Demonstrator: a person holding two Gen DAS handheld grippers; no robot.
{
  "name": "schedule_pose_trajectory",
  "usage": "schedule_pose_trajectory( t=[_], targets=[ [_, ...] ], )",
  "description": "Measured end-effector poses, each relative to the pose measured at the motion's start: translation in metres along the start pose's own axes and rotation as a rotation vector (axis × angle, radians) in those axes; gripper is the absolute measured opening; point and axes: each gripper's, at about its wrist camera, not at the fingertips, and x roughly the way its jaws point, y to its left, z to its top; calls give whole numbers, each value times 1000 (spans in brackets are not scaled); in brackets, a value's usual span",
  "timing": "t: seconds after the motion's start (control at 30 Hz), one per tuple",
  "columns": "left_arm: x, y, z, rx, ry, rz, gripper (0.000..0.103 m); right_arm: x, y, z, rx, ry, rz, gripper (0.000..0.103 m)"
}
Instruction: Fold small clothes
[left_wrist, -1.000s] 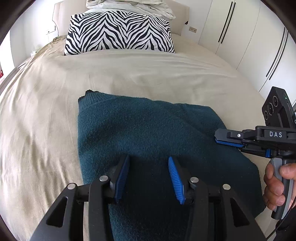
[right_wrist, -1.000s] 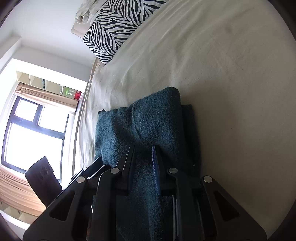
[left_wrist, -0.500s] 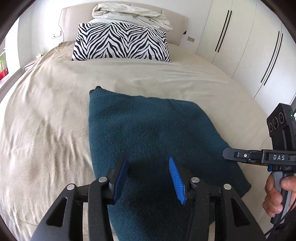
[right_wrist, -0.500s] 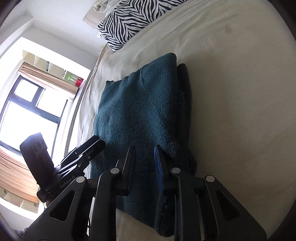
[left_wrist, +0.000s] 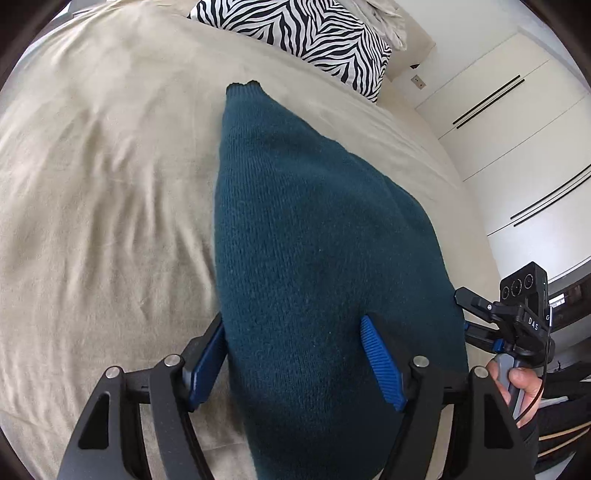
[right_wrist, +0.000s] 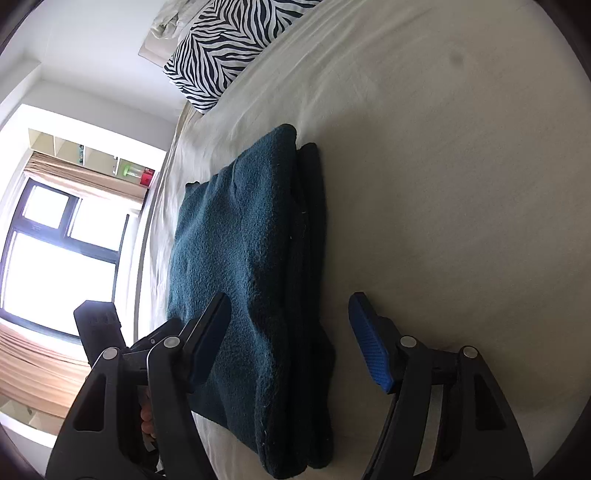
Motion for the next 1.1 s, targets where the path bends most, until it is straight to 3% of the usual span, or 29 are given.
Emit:
schedule_pose_trajectory(
  t=[0.1,0.23,0.27,0.5,0.57,0.67,0.73,0.87,1.1],
  targets=[
    [6,-1,8,-13,24,13,72,22,7,11,7,52,43,54],
    [15,-10,16,18,70,58,65,49,10,23,16,107,-35,35],
    [15,-12,16,22,78,66,62,53,12,24,11,114,-48,34],
    [13,-37,3,136,56,184,53,59,53,8,-178,81,-270,28],
    [6,-48,-1,186,41,228,46,59,66,3,-225,60,-342,26],
    [-7,-69,-17,286,10,308,43,60,106,-16,-395,20,-508,23],
    [-22,-75,-30,323,-9,336,42,55,129,-33,-481,-2,-567,22],
    [-68,-67,-60,332,-53,328,42,35,165,-71,-551,-48,-559,22],
    [-147,-22,-122,340,-78,329,42,16,200,-152,-553,-56,-411,22]
  ],
)
